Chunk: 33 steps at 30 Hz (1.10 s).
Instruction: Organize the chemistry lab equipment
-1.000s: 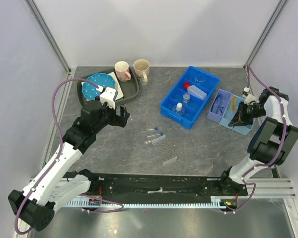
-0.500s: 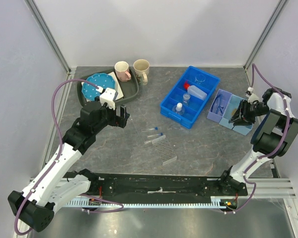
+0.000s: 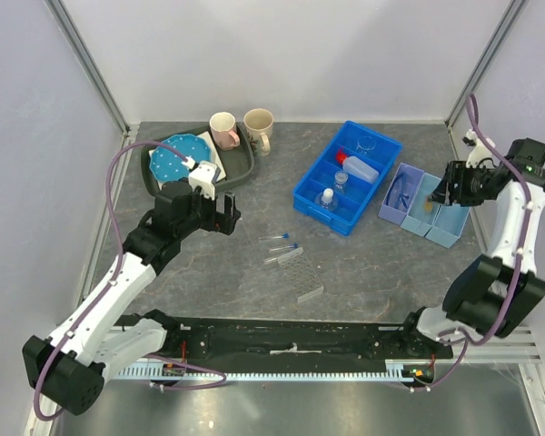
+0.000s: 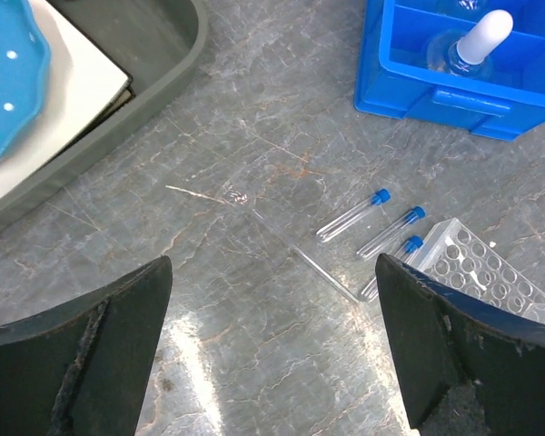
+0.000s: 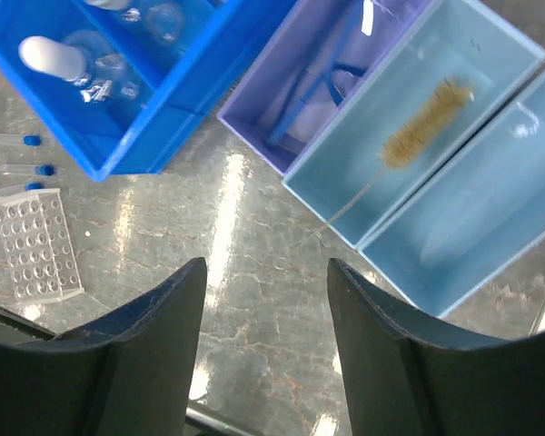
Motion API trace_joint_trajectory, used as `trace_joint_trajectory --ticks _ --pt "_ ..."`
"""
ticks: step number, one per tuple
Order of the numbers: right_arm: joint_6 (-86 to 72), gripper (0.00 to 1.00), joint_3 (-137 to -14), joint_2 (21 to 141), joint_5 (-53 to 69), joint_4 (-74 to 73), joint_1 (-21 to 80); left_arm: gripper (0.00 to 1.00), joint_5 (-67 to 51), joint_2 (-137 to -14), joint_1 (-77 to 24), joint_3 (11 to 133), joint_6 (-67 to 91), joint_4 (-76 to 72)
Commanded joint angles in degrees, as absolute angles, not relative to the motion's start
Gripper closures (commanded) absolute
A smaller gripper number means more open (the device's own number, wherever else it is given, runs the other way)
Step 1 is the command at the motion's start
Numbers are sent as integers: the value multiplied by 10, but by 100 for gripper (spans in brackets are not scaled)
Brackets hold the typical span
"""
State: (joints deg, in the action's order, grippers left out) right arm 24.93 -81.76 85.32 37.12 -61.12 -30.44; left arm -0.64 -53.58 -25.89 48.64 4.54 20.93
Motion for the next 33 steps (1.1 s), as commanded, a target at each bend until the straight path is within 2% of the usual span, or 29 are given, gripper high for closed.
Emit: trace_joint_trajectory --ticks 1,4,6,10,12,13,14,16,24,27,33 --pt "288 35 -760 767 460 -528 -275 0 -70 -572 -243 496 97 191" --pt "271 30 -693 704 500 -444 -244 0 -100 -598 -233 490 171 197" --pt "260 23 -637 676 526 -378 -223 1 -109 -611 -227 481 239 200" --pt "249 21 -574 641 550 -322 -185 4 -108 -650 -225 467 357 205" --pt "245 21 -561 646 565 -321 -178 11 -99 -682 -225 464 414 206" --pt "237 21 -556 651 574 -318 -177 20 -95 -694 -225 465 431 207" --pt "235 21 -549 653 575 -314 -175 24 -92 -710 -225 469 455 212" --pt "221 21 -541 654 577 -304 -172 32 -91 -753 -226 487 472 230" --pt "192 20 -495 654 603 -256 -170 38 -27 -849 -240 549 498 262" --pt "192 20 -492 659 610 -252 -170 46 19 -897 -250 597 512 304" --pt "196 20 -483 666 616 -247 -170 49 62 -992 -271 672 521 353"
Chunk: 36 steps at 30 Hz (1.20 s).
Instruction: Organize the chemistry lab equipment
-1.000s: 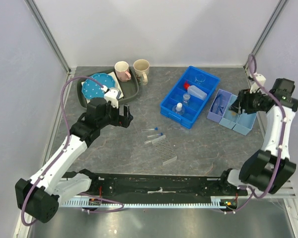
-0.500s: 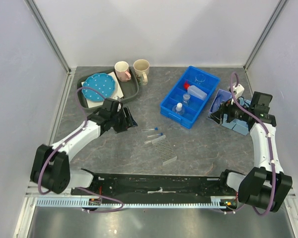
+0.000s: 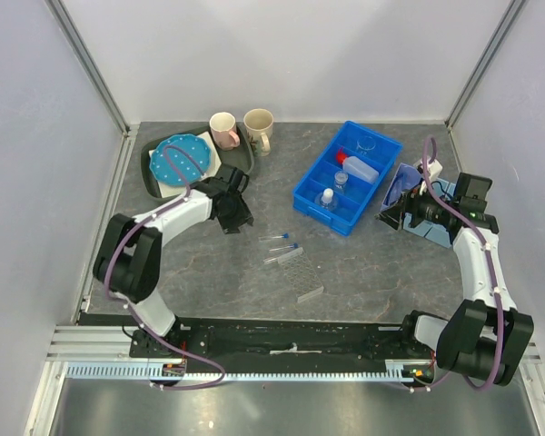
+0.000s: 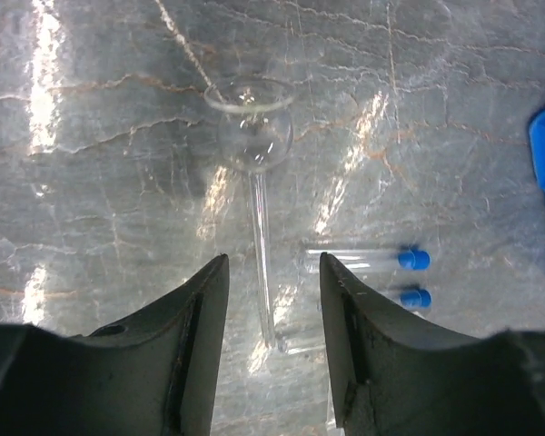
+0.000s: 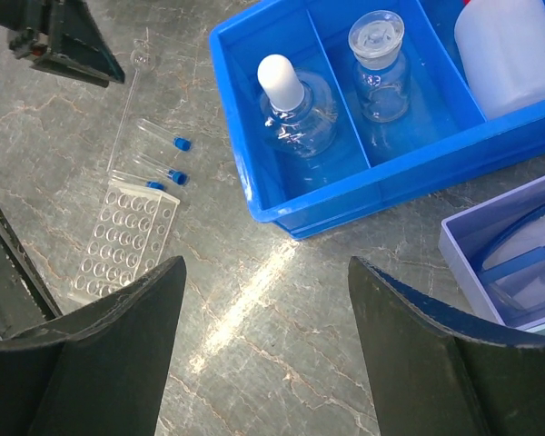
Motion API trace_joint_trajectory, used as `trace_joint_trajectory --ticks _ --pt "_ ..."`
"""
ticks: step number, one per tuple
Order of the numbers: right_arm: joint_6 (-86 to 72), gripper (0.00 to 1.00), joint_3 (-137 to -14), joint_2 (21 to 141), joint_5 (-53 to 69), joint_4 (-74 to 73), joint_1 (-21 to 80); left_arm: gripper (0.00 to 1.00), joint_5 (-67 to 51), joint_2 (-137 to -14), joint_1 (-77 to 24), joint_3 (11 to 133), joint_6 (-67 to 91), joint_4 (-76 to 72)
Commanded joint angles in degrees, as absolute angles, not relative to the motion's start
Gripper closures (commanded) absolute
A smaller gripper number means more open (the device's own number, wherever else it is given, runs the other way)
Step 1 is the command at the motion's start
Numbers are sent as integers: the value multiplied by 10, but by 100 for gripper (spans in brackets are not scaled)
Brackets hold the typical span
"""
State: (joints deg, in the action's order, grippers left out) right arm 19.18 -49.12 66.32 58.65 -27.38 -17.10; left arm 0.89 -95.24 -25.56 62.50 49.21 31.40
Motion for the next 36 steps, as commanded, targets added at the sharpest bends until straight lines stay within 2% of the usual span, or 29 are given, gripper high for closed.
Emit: trace_joint_trajectory --ticks 1,8,20,29,36 --pt "198 20 -480 666 619 -247 -170 49 78 -999 -279 680 521 359" --pt "209 20 -475 674 620 -249 -170 50 131 -1048 -294 728 518 398" --pt "214 19 -475 682 622 -249 -170 57 156 -1101 -304 758 513 415" --pt "215 19 -475 679 626 -250 -170 69 174 -1107 -308 753 521 415" --pt "218 19 -474 676 627 -251 -170 88 199 -1088 -308 742 518 415"
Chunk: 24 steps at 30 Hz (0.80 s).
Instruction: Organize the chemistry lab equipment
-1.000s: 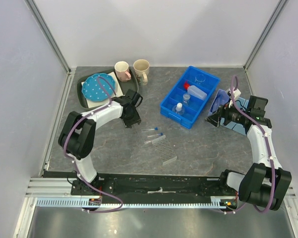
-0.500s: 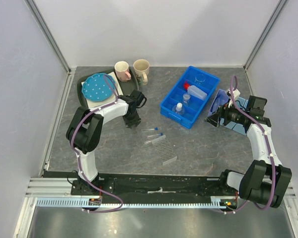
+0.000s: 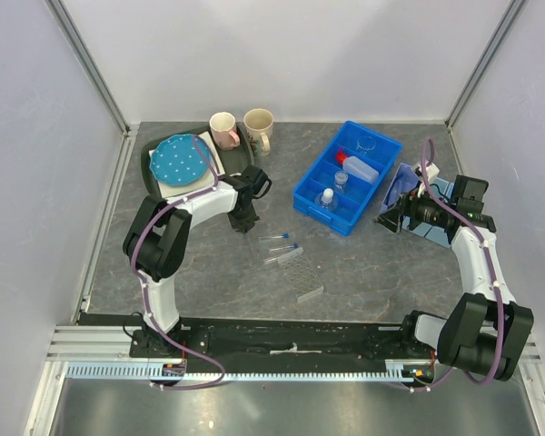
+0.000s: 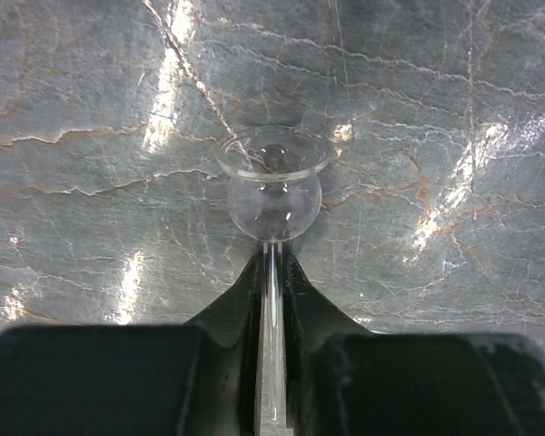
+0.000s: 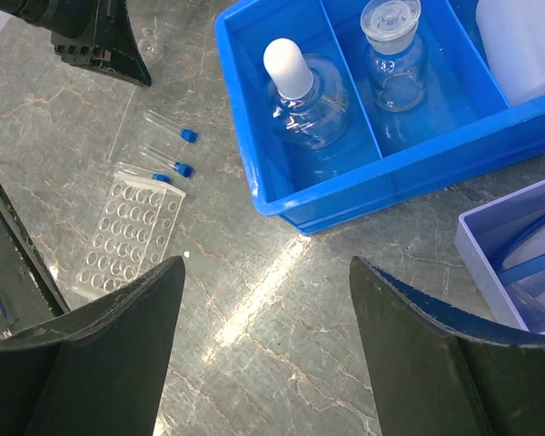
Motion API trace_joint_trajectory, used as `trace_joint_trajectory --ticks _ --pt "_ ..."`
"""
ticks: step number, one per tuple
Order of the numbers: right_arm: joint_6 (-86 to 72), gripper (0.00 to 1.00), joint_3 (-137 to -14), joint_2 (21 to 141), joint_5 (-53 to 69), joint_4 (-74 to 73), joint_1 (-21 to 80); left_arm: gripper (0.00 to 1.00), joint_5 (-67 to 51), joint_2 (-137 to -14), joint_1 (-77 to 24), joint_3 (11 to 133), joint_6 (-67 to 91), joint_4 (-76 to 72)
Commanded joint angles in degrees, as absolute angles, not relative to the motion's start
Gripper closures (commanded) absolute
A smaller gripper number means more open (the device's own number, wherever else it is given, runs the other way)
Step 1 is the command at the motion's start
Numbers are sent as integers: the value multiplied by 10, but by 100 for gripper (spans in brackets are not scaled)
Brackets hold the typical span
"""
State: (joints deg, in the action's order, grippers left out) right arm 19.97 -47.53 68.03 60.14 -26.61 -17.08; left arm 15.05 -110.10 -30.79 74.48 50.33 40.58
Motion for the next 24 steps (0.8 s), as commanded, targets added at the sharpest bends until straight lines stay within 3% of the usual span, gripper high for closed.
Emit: trace_joint_trajectory --ticks 1,12,17,24 --pt "219 19 -474 674 627 -251 -170 89 201 -1083 -308 740 517 415" --pt "245 19 -464 671 664 -264 -162 92 189 -959 -307 688 463 421" --pt "350 17 -491 684 666 -333 -82 92 123 -877 -306 666 425 422" --pt "579 10 -648 744 647 -516 91 93 -53 -828 -302 660 368 424"
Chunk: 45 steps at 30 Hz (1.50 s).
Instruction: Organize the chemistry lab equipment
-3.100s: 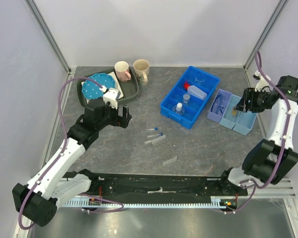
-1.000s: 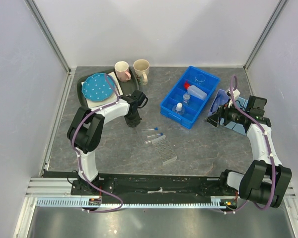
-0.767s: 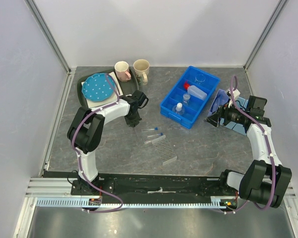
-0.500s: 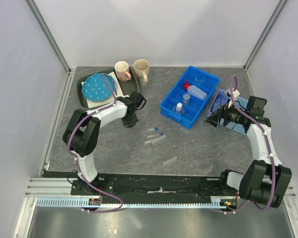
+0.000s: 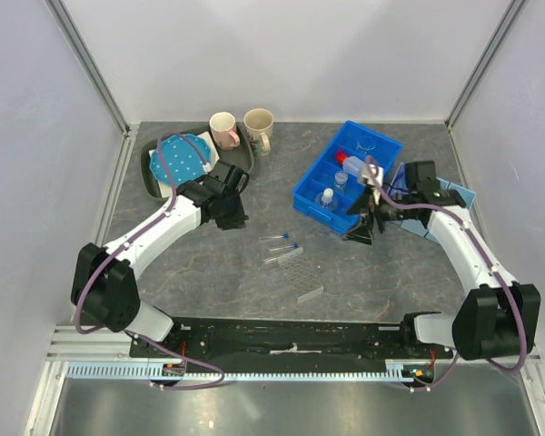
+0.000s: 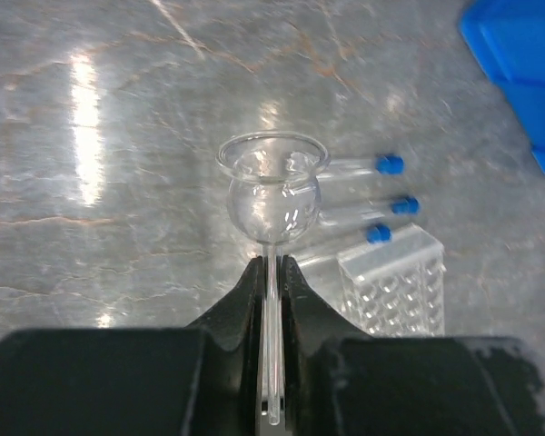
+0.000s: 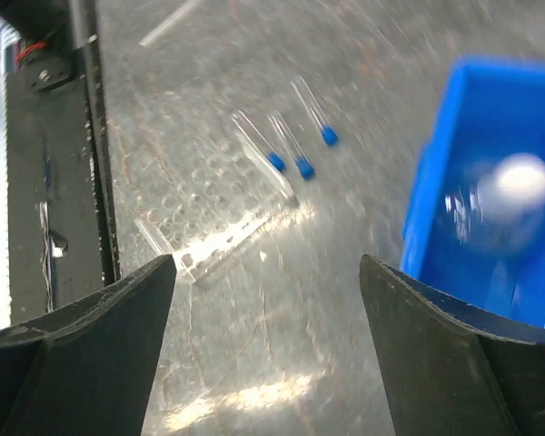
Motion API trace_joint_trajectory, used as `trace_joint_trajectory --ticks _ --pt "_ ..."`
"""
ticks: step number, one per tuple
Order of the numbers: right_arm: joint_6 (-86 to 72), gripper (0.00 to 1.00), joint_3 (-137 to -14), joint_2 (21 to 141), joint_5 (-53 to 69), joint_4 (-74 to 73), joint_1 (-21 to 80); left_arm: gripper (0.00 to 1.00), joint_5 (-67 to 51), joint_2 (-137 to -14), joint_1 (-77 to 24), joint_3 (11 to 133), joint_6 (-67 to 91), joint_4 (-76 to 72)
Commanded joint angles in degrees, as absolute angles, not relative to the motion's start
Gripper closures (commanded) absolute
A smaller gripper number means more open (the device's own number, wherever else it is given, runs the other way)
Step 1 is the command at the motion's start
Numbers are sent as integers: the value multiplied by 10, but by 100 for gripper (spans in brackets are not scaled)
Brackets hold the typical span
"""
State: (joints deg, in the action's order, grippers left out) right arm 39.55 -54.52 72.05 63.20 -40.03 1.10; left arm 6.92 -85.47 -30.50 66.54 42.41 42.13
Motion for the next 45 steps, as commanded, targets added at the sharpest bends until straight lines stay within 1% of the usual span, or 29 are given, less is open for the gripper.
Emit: trace_joint_trajectory --ticks 1,2,3,4,5,7,10,12,13,16,19,21,26,32,34,38,41,42,44,45 --pt "605 6 -666 751 636 -534 116 93 -71 -825 -302 662 362 425" --pt "645 6 -684 764 606 -546 166 94 -89 -823 -302 664 358 424" --pt "650 5 -715 768 585 -551 192 94 -123 -822 -302 665 346 423" --pt "654 4 -730 774 568 -551 246 94 -139 -820 -302 667 341 422" --pt "660 3 -759 787 536 -552 270 94 -154 -820 -302 667 337 423" --pt "672 3 -790 803 514 -566 318 94 -198 -823 -302 671 323 422" --pt "704 3 -837 837 460 -591 429 94 -253 -828 -302 671 307 422" --pt "727 3 -867 861 407 -612 472 94 -290 -831 -302 671 295 422" --pt "735 3 -876 868 393 -618 507 94 -299 -832 -302 671 292 421" --pt "756 3 -907 894 353 -640 565 93 -330 -831 -302 670 280 422" --pt "762 4 -932 919 331 -653 605 93 -359 -828 -302 669 271 422" --pt "766 6 -944 927 315 -656 624 93 -381 -825 -302 666 262 422" --pt "788 15 -946 956 223 -638 662 93 -411 -817 -305 655 259 414" --pt "820 27 -958 973 179 -630 667 93 -422 -802 -314 642 259 406" --pt "830 32 -957 976 168 -628 667 93 -424 -795 -316 639 259 403" --pt "853 38 -949 981 155 -618 668 93 -438 -788 -322 633 258 399" --pt "864 46 -946 988 154 -612 671 93 -443 -784 -329 630 256 398" --pt "867 52 -946 991 154 -612 672 93 -442 -783 -330 630 255 398" --pt "871 59 -948 992 152 -612 675 93 -442 -780 -330 627 253 397" --pt "874 61 -949 993 150 -613 676 93 -443 -781 -330 627 253 397"
